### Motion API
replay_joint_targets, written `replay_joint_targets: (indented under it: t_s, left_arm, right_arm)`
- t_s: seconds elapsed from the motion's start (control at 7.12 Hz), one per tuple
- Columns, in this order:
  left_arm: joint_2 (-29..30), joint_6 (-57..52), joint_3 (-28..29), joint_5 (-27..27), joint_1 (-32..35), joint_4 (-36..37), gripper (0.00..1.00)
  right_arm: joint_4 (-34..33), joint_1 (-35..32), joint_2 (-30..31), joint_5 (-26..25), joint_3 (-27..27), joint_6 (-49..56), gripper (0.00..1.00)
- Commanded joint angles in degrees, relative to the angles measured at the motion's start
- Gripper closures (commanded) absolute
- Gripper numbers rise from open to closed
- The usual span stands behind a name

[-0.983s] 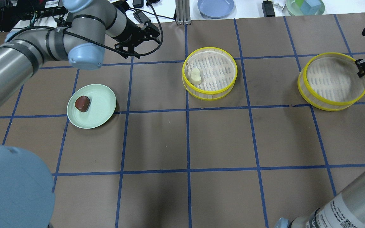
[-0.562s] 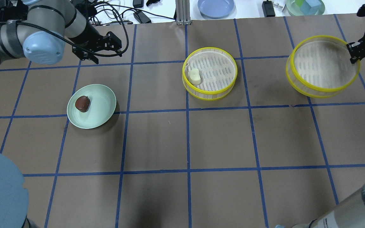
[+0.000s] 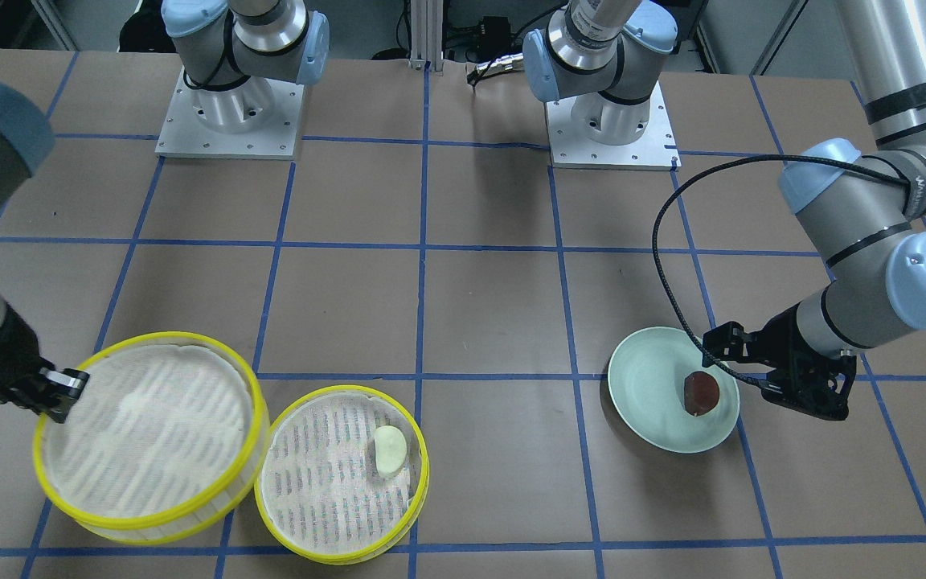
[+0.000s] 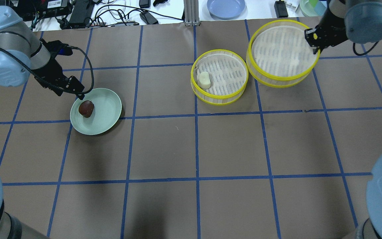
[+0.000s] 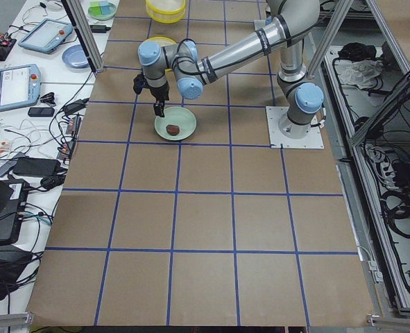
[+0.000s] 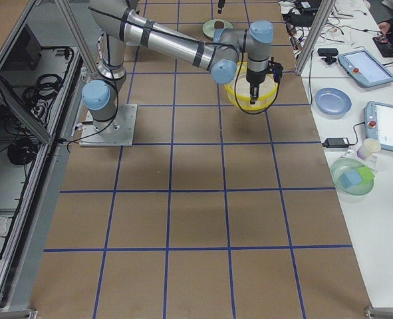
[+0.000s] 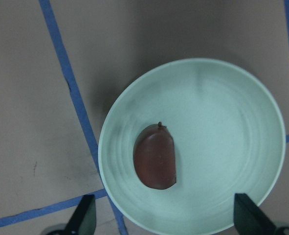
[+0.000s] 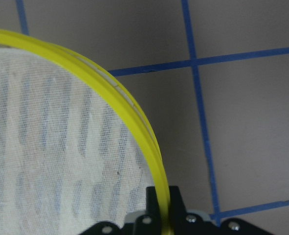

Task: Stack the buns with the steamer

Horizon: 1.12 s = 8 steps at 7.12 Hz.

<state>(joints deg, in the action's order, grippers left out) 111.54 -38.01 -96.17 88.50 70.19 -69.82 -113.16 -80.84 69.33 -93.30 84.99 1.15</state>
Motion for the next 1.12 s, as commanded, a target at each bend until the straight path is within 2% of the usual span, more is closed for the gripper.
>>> replay_joint_targets:
  t_s: [0.0, 0.14, 0.56, 0.84, 0.98]
  left_arm:
    - [1.31, -3.57, -1.91, -5.48, -0.93, 0.48, 0.0]
    - [1.57, -3.3, -3.05, -9.36, -0.93, 0.56, 0.0]
    - [6.31, -3.56, -4.38, -9.14, -0.93, 9.68, 0.0]
    - [7.02, -3.57, -4.29, -9.05, -0.93, 9.7, 0.0]
    - [7.11, -3.65, -3.94, -7.83, -0.93, 9.7, 0.34]
  right_arm:
    - [-0.57, -9.13, -1.03, 0.05, -0.09, -13.65, 1.0]
    - [-1.01, -9.85, -2.17, 0.83, -0.44, -16.85, 1.0]
    - [-2.06, -14.32, -5.86, 1.54, -1.94, -25.2, 1.0]
    - [-3.04, -14.52, -7.8, 1.46, -2.02, -24.53, 1.0]
    - [-2.95, -14.52, -7.89, 1.63, -2.02, -24.52, 1.0]
